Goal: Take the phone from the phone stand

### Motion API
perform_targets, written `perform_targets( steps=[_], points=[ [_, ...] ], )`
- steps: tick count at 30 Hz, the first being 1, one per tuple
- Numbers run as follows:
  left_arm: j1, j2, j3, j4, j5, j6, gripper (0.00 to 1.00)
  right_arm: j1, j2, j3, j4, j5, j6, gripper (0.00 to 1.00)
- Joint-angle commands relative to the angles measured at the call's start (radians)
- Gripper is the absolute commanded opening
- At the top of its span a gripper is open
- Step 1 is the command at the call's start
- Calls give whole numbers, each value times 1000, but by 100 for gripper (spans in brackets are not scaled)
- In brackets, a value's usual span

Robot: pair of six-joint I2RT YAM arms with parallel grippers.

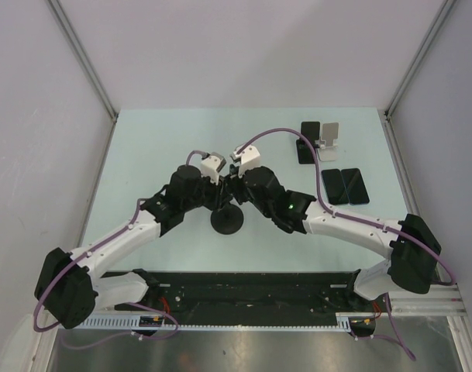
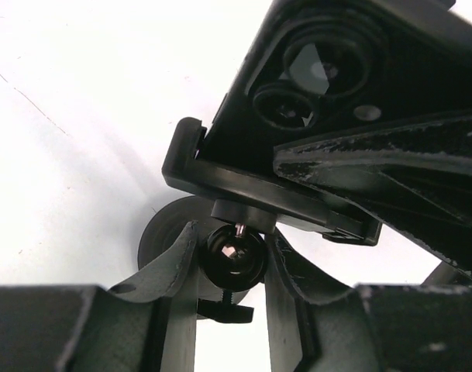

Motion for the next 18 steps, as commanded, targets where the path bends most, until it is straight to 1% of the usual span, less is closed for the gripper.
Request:
perform_targets(
  steps=[1, 4, 11, 15, 18],
  points=[
    [66, -37, -36, -80, -334, -113, 0, 1, -88, -10, -185, 243, 84, 0],
    [49, -60, -53, -78, -345, -133, 0, 1, -82, -12, -188, 293, 119, 0],
    [16, -86, -109, -61, -342, -200, 0, 1, -82, -10, -153, 356, 156, 0],
    [13, -95, -134, -41, -310, -206, 0, -10, -80, -10, -123, 315, 134, 0],
    [10, -121, -142, 4, -255, -177, 0, -21, -73, -10, -58, 277, 105, 0]
  ],
)
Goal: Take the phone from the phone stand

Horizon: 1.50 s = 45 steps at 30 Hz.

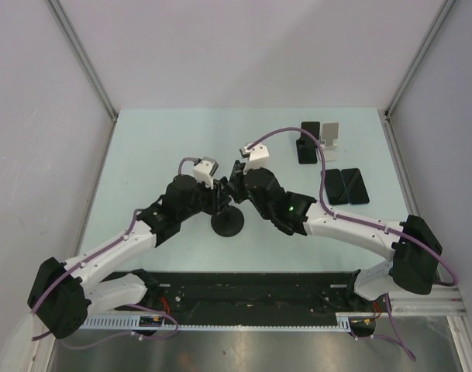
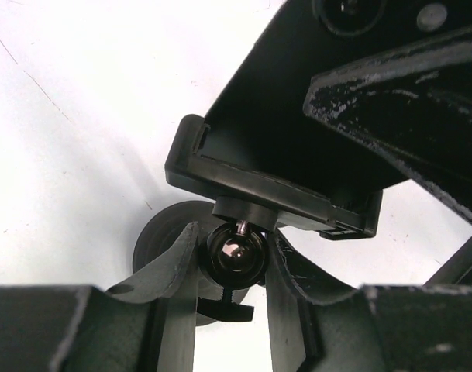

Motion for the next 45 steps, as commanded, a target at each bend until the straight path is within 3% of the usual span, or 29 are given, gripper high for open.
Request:
perform_targets(
  steps=[1, 12, 17, 24, 28, 34, 40, 45],
  points=[
    [42, -37, -41, -45, -157, -23, 1, -44, -62, -10, -20, 119, -98, 0],
    [-10, -44, -24, -4, -65, 108, 0, -122, 23, -4, 332, 0, -187, 0],
    [-22, -30, -16, -5, -54, 119, 7, -162, 44, 34, 389, -31, -222, 0],
    [-25, -60, -15, -5, -71, 158, 30, -214, -23, 44, 316, -34, -213, 0],
    [-25, -88, 1, -7, -74, 183, 60, -224, -97, 44, 245, -37, -207, 0],
    [-27, -163, 40, -7, -74, 240, 86, -228, -189, 45, 94, -31, -127, 0],
    [-47, -237, 97, -4, -82, 294, 100, -241, -293, 47, -80, -37, -5, 0],
    [-112, -232, 158, 2, -98, 393, 100, -245, -339, 54, -164, -60, 86, 0]
  ],
)
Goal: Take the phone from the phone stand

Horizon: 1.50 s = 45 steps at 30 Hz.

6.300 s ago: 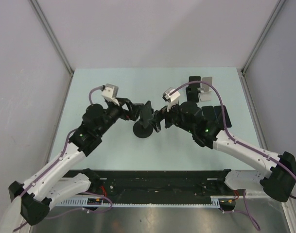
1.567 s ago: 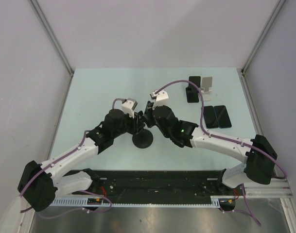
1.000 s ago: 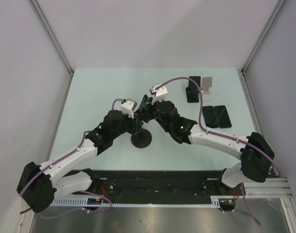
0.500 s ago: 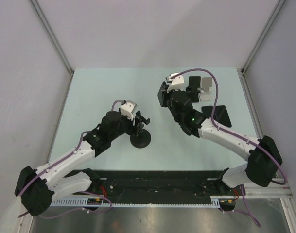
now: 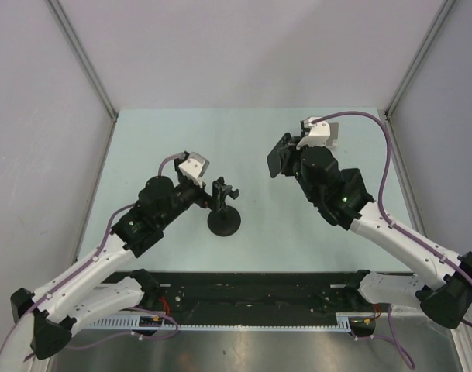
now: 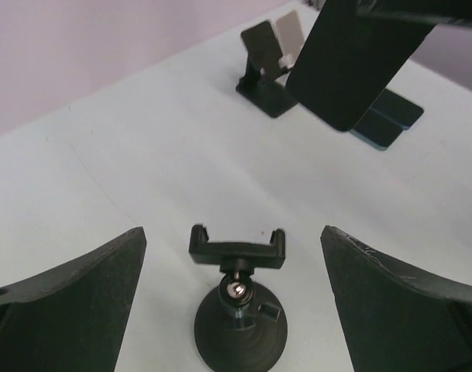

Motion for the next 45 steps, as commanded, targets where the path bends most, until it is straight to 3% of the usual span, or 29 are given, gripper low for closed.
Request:
perform_targets(
  steps=[1, 15, 25, 28, 34, 41, 45],
  points=[
    [-70, 10, 85, 37, -21, 127, 100, -4, -56, 65, -56, -8, 133, 0],
    [-363, 228, 162, 235, -219, 437, 100, -16, -79, 95, -135, -112, 314, 0],
    [-437, 424, 177, 460, -483, 537, 100, -16, -90, 95, -148, -172, 404, 0],
    [-440, 462, 174, 515, -529, 535, 95, -16, -87, 95, -151, -180, 432, 0],
    [-441, 501, 173, 565, -569, 529, 70, -16, -85, 93, -156, -195, 473, 0],
    [-443, 504, 162, 566, -572, 486, 19, -15, -75, 93, -153, -206, 493, 1],
    [-444, 475, 151, 566, -568, 460, 0, -21, -79, 93, -132, -211, 466, 22]
  ],
)
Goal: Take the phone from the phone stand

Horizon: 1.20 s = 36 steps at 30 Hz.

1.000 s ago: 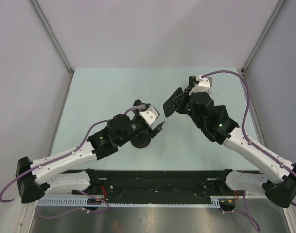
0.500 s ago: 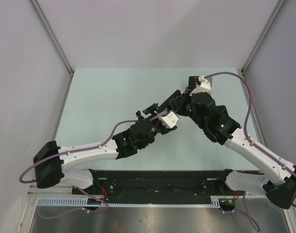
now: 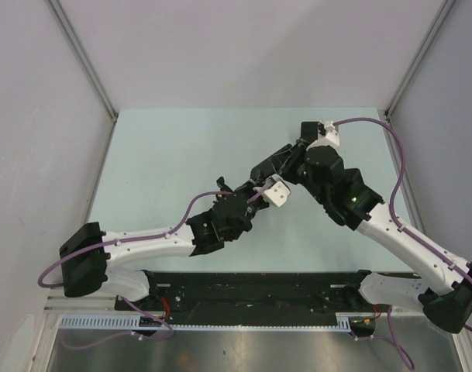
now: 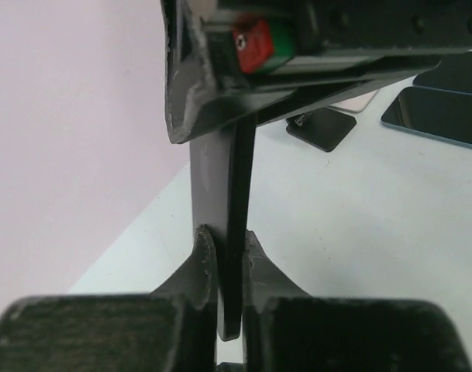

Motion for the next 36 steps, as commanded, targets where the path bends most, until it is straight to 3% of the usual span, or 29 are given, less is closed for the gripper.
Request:
perform_targets(
  steps=[1, 3, 4, 7, 13, 22, 31, 36],
  points=[
    [14, -49, 16, 57, 5, -101, 1, -11, -30, 53, 88, -46, -82, 31],
    [12, -65, 9, 55, 22, -126, 0, -27, -40, 53, 96, -60, -94, 43],
    [14, -84, 6, 55, 34, -158, 0, -40, -46, 53, 114, -66, -115, 55],
    [14, -121, -4, 46, 69, -213, 0, -59, -65, 53, 164, -103, -181, 76],
    [60, -182, 6, -54, 195, -418, 0, -62, -83, 52, 204, -146, -305, 97],
    [302, -269, -22, -108, 603, -867, 0, -48, -83, -22, 339, -204, -379, 100],
    [330, -291, -28, -106, 697, -937, 0, 4, -7, -32, 416, -220, -433, 100],
    [336, -296, -27, -106, 708, -953, 1, 38, 27, -32, 428, -146, -468, 100]
  ],
)
